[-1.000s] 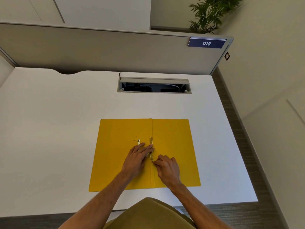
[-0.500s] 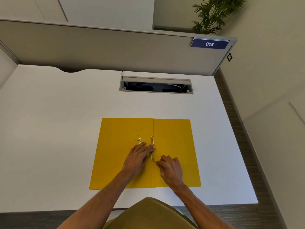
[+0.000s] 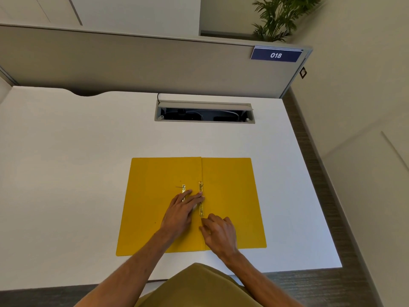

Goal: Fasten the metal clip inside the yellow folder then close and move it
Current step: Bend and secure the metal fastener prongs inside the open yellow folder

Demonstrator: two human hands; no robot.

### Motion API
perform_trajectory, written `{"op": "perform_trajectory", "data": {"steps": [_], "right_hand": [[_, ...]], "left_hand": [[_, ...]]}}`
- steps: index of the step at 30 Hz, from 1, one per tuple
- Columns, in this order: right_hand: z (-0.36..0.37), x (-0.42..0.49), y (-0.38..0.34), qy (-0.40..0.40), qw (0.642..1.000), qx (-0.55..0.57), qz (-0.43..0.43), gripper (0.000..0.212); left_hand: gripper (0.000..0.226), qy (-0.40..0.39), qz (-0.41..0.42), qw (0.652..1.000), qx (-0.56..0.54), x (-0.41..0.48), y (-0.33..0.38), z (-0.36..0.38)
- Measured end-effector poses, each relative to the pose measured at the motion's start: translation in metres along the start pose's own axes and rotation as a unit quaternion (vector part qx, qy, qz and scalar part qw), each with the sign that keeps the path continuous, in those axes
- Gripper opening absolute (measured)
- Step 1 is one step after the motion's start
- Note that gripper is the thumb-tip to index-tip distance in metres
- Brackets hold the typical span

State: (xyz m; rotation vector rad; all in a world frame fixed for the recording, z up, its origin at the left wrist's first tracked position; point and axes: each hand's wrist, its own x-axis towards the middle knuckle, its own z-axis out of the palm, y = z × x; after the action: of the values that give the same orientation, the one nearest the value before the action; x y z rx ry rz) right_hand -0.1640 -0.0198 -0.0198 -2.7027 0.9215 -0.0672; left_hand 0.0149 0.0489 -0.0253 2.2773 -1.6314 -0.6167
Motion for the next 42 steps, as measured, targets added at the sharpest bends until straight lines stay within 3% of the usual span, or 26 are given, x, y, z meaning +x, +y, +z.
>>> {"op": "perform_trajectory", "data": {"steps": [3, 9, 18, 26, 34, 42], "right_hand": [[-0.001, -0.002, 0.006, 0.004, 1.0, 0.014, 0.002, 0.026], [-0.016, 0.016, 0.024, 0.044, 0.994, 0.062, 0.075, 0.017], [-0.049, 0.093, 0.012, 0.002, 0.981, 0.164, 0.101, 0.033], [-0.06, 0.13, 0.005, -0.005, 0.974, 0.189, 0.125, 0.012], [-0.059, 0.158, 0.006, -0.038, 0.962, 0.218, 0.158, 0.013], [-0.051, 0.169, -0.003, -0.07, 0.967, 0.21, 0.128, 0.014]], "left_hand": [[0.049, 0.001, 0.003, 1.0, 0.002, 0.0, -0.001, 0.0], [0.048, 0.005, 0.008, 1.0, 0.003, 0.002, -0.003, 0.0], [0.061, 0.007, 0.013, 0.997, 0.075, 0.005, 0.002, 0.002], [0.057, 0.014, 0.008, 0.997, 0.078, 0.007, 0.007, 0.002], [0.065, -0.004, 0.068, 0.994, 0.08, 0.017, 0.004, 0.003], [0.066, 0.007, 0.083, 0.994, 0.075, 0.026, 0.006, 0.002]]}}
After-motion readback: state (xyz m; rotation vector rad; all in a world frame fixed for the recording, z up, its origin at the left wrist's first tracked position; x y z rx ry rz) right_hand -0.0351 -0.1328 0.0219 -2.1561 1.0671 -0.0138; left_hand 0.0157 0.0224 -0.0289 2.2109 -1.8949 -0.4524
